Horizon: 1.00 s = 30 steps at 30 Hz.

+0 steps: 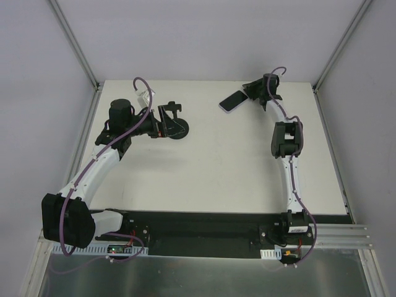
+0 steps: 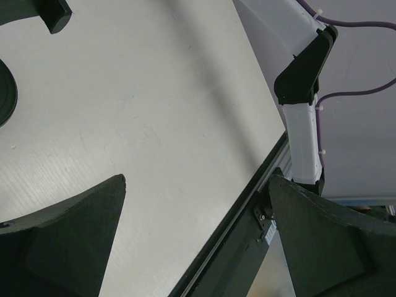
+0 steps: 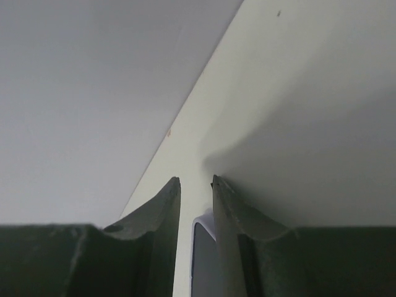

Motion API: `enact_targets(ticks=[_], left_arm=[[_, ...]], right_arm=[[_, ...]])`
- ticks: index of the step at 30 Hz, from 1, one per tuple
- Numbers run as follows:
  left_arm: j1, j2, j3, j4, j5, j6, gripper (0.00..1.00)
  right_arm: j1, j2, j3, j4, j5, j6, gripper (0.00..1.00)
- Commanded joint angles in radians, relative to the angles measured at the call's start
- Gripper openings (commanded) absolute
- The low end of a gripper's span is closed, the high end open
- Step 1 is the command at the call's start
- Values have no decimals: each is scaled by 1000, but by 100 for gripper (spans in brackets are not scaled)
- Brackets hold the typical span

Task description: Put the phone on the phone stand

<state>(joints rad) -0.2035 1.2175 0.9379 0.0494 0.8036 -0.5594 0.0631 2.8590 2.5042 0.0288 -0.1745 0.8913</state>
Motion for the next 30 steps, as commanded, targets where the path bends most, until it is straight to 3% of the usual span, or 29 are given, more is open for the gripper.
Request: enact_targets(ticks=[1, 7, 21, 27, 30], left_arm=[[-8, -26, 19, 52, 14, 26, 98], [-8, -42, 16, 52, 11, 18, 98], [-8, -64, 13, 50, 9, 7, 98], [-8, -72, 15, 52, 6, 9, 98], [-7, -73, 13, 52, 2, 7, 98]], right_arm=[[37, 7, 26, -113, -94, 95, 30], [53, -24, -37, -194, -307, 133, 29], [93, -211, -96, -610, -462, -345, 32], [156, -404, -404, -535, -542, -359, 38], [191, -565, -688, -310, -563, -301, 42]])
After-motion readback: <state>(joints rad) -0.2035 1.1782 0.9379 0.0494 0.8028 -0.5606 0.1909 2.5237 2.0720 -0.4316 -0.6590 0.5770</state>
